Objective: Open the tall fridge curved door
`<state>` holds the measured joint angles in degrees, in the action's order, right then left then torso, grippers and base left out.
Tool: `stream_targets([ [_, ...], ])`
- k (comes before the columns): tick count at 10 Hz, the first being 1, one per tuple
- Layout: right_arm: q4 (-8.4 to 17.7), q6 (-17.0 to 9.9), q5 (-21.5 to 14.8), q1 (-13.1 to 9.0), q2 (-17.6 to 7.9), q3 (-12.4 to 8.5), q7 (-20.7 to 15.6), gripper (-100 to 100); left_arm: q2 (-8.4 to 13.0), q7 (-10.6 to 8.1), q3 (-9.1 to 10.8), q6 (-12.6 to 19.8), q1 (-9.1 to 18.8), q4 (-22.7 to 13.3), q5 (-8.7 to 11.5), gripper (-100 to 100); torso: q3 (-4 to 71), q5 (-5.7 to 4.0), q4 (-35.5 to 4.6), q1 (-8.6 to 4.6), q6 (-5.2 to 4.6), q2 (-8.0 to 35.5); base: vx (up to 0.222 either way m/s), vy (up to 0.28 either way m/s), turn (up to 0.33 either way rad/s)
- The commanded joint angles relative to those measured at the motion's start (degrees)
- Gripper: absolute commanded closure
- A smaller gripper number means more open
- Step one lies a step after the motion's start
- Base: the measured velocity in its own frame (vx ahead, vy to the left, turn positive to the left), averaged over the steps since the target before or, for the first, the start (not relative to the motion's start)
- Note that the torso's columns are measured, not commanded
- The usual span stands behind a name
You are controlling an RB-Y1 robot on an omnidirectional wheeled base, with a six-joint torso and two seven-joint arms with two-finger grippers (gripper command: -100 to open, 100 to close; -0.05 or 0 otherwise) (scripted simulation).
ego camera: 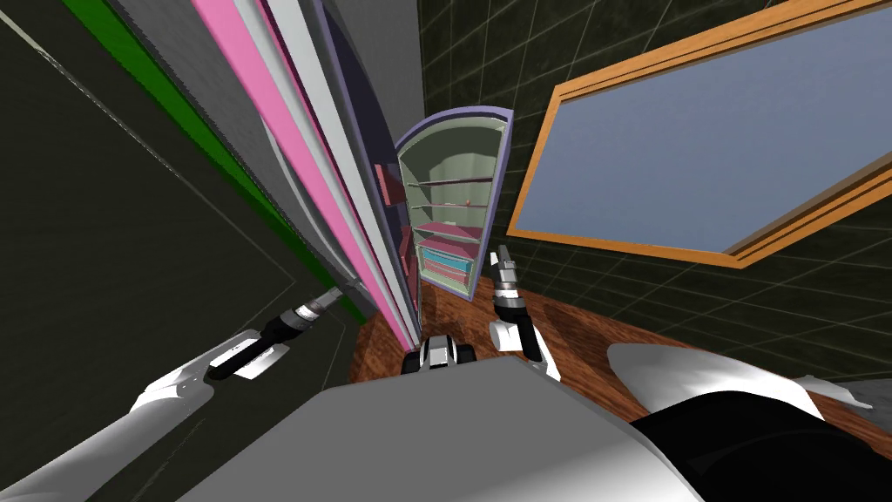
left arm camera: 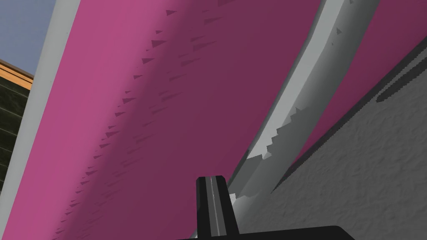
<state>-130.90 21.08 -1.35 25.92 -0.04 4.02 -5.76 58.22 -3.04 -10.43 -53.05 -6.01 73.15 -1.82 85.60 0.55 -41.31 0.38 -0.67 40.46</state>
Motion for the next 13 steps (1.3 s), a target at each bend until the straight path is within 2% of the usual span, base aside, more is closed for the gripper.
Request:
stream_targets([
  [1, 0.0, 0.0, 0.0, 0.0, 0.0, 0.0, 0.0, 0, 1.8, -1.02, 0.66, 0.5, 0.4, 0.5, 0.4, -100, -0.1, -0.05, -0.1, 0.0, 0.09, 0.2, 0.0, -0.076, 0.087],
  [2, 0.0, 0.0, 0.0, 0.0, 0.0, 0.0, 0.0, 0, 1.2, -0.42, 0.54, -0.2, -0.1, 0.8, 0.3, -100, -0.1, -0.28, -0.3, -0.38, 0.0, 0.3, -0.015, -0.046, 0.092],
  [3, 0.0, 0.0, 0.0, 0.0, 0.0, 0.0, 0.0, 0, 1.4, -0.54, 0.77, -0.4, -0.1, 1.0, 0.4, 100, -0.2, -0.27, -0.3, -0.27, -0.02, 0.4, -0.031, -0.008, 0.023],
  [4, 0.0, 0.0, 0.0, 0.0, 0.0, 0.0, 0.0, 0, 2.9, -2.11, 0.61, -1.2, -0.4, 2.1, 1.2, -100, -0.4, -0.34, -0.6, -0.14, 0.31, 0.8, -0.002, 0.064, 0.049],
  [6, 0.0, 0.0, 0.0, 0.0, 0.0, 0.0, 0.0, 0, 4.5, -3.93, 0.4, -1.9, -0.7, 3.4, 2.1, -100, -0.7, -0.47, -0.9, 0.0, 0.35, 1.3, 0.028, 0.137, 0.033],
  [7, 0.0, 0.0, 0.0, 0.0, 0.0, 0.0, 0.0, 0, 4.0, -3.3, 0.24, -1.7, -1.1, 3.0, 1.7, -100, -0.7, -0.59, -1.0, -0.19, 0.32, 1.3, 0.012, 0.087, 0.033],
  [8, 0.0, 0.0, 0.0, 0.0, 0.0, 0.0, 0.0, 0, 4.2, -3.51, 0.38, -1.9, -1.1, 3.2, 1.8, -100, -0.7, -0.55, -0.8, -0.6, 0.31, 1.3, -0.014, 0.027, 0.05],
  [9, 0.0, 0.0, 0.0, 0.0, 0.0, 0.0, 0.0, 0, 4.2, -3.47, 0.59, -2.2, -1.0, 3.3, 1.9, 100, -0.7, -0.46, -0.6, -0.64, 0.27, 1.2, -0.021, 0.012, 0.03],
  [10, 0.0, 0.0, 0.0, 0.0, 0.0, 0.0, 0.0, 0, 5.0, -3.55, 0.26, -3.9, -1.7, 4.2, 1.9, 100, -0.6, -0.47, -0.6, -0.53, 0.37, 1.1, 0.062, 0.142, 0.054],
  [11, 0.0, 0.0, 0.0, 0.0, 0.0, 0.0, 0.0, 0, 5.0, -3.55, 0.26, -3.9, -1.7, 4.2, 1.9, 100, -0.7, -0.44, -0.8, -0.02, 0.58, 1.2, 0.101, 0.202, 0.02],
  [13, 0.0, 0.0, 0.0, 0.0, 0.0, 0.0, 0.0, 0, 5.7, -3.63, -0.17, -5.6, -2.4, 5.1, 1.8, 100, -0.9, -0.39, -0.8, -0.05, 0.52, 1.5, 0.045, 0.179, 0.058],
])
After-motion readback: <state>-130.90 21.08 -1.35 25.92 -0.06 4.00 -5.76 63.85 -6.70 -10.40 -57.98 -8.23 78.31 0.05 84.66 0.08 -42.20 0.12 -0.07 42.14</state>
